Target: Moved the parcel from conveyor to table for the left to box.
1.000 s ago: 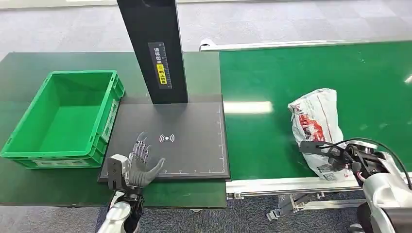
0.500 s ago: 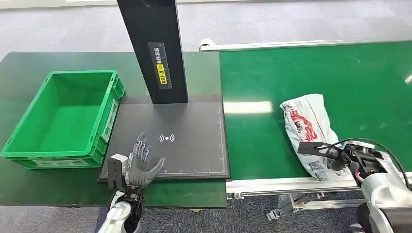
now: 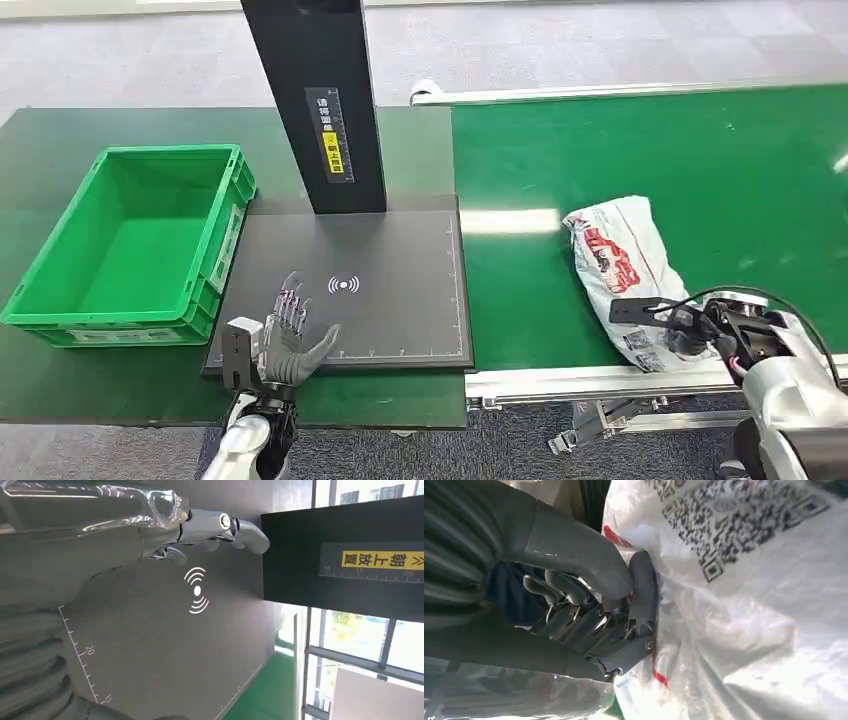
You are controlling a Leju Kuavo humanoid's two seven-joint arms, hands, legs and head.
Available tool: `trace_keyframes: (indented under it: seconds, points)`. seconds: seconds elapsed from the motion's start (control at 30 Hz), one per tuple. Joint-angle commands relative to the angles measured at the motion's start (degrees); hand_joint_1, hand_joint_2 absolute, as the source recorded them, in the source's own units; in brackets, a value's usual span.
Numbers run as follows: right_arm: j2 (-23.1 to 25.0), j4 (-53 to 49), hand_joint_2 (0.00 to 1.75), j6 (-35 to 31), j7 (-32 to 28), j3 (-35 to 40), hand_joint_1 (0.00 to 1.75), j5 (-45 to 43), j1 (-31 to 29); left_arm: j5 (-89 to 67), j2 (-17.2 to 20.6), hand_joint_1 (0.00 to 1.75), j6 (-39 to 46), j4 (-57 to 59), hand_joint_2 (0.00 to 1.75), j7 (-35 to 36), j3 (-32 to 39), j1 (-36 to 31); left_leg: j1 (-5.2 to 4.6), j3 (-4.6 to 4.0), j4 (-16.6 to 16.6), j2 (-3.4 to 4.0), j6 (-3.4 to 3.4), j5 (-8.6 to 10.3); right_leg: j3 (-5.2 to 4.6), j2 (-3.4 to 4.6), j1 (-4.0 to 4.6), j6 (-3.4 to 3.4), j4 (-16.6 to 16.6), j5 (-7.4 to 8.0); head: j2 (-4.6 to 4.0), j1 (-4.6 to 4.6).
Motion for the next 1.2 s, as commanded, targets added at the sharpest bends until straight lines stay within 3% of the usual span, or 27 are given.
trace_keyframes:
  seconds: [0.03,0.13,0.2,0.3,0.77,0.83,0.9,0.93,1.0,1.1,1.2]
  points:
    - [8.63,-4.41,1.75,-38.9,-2.46,-10.59,0.0,-6.8,-4.48,0.78,2.49,0.0,1.83,-12.2,1.75,2.58,1.3,8.34,-0.05,0.12,-0.05,0.57,-0.01,-0.11,-0.07,0.57,-0.04,-0.04,0.01,0.06,-0.02,0.02]
    - [8.22,-5.93,1.75,-44.65,-5.41,-11.7,0.0,-7.75,-3.55,0.41,1.99,0.0,1.89,-11.83,1.75,3.12,1.32,8.12,-0.08,0.21,-0.13,1.03,-0.03,-0.17,-0.02,0.96,-0.05,-0.1,0.03,0.1,-0.02,-0.04]
    - [7.85,-5.41,1.75,-47.63,-7.89,-12.09,0.0,-8.2,-3.48,0.19,1.71,0.0,1.99,-10.88,1.75,3.03,1.2,7.64,-0.01,0.12,-0.07,0.38,-0.02,-0.02,-0.03,0.33,0.01,-0.06,-0.01,0.01,-0.02,0.0]
    - [7.66,-5.56,1.75,-52.59,-12.27,-13.05,0.0,-9.45,-3.2,-0.05,1.59,0.0,2.17,-10.21,1.75,2.58,0.95,7.3,0.02,0.23,-0.14,0.06,0.02,-0.03,0.2,0.02,0.03,0.02,-0.13,-0.06,-0.02,-0.02]
    - [8.73,-3.51,1.75,-54.49,-12.17,-11.78,0.0,-8.26,-4.32,0.2,1.74,0.0,1.91,-9.79,1.75,2.34,0.82,7.08,-0.02,0.07,-0.05,0.08,0.01,-0.03,0.05,0.05,-0.01,0.04,0.0,-0.06,0.0,0.0]
    - [9.31,-1.38,1.75,-50.53,-8.06,-10.04,0.0,-6.38,-4.95,0.25,1.75,0.0,1.86,-9.11,1.75,2.28,0.7,7.04,-0.01,0.11,-0.08,0.12,0.02,-0.04,0.08,0.09,0.0,0.04,-0.04,-0.05,-0.02,0.0]
    - [9.59,1.89,1.75,-31.08,4.54,-7.84,0.0,-4.58,-6.33,0.36,1.96,0.0,1.27,-6.5,1.75,1.75,0.27,5.65,-0.02,0.13,-0.08,0.14,0.02,-0.04,0.1,0.11,-0.01,0.04,-0.03,-0.05,0.0,0.0]
    - [9.39,2.53,1.75,-24.14,7.75,-6.63,0.0,-3.51,-6.44,0.28,1.99,0.0,0.88,-4.93,1.75,1.65,-0.02,4.67,-0.02,0.15,-0.09,0.15,0.03,-0.04,0.12,0.13,-0.01,0.04,-0.04,-0.04,-0.02,0.0]
    - [7.97,3.01,1.75,-8.98,5.92,-3.65,0.0,-1.82,-5.17,0.45,1.63,0.0,-0.5,0.91,1.75,-0.19,-0.56,0.83,-0.01,0.16,-0.11,0.02,0.02,0.0,0.16,-0.01,0.0,0.04,-0.07,-0.04,-0.02,0.0]
    - [6.49,3.24,1.75,-2.31,1.12,-0.86,0.0,-0.43,-3.98,0.6,1.16,0.0,-0.71,3.11,1.75,-0.82,-0.41,-0.92,0.02,0.27,-0.23,-0.25,0.03,0.11,0.34,-0.3,0.03,0.03,-0.25,-0.02,-0.02,0.02]
    - [6.56,3.4,1.75,1.31,0.03,-0.05,0.0,-0.27,-4.05,0.6,1.08,0.0,-0.69,2.24,1.75,-0.8,-0.44,-0.64,-0.03,0.19,-0.13,-0.05,0.05,0.02,0.19,-0.08,-0.02,0.03,-0.11,-0.05,-0.02,-0.02]
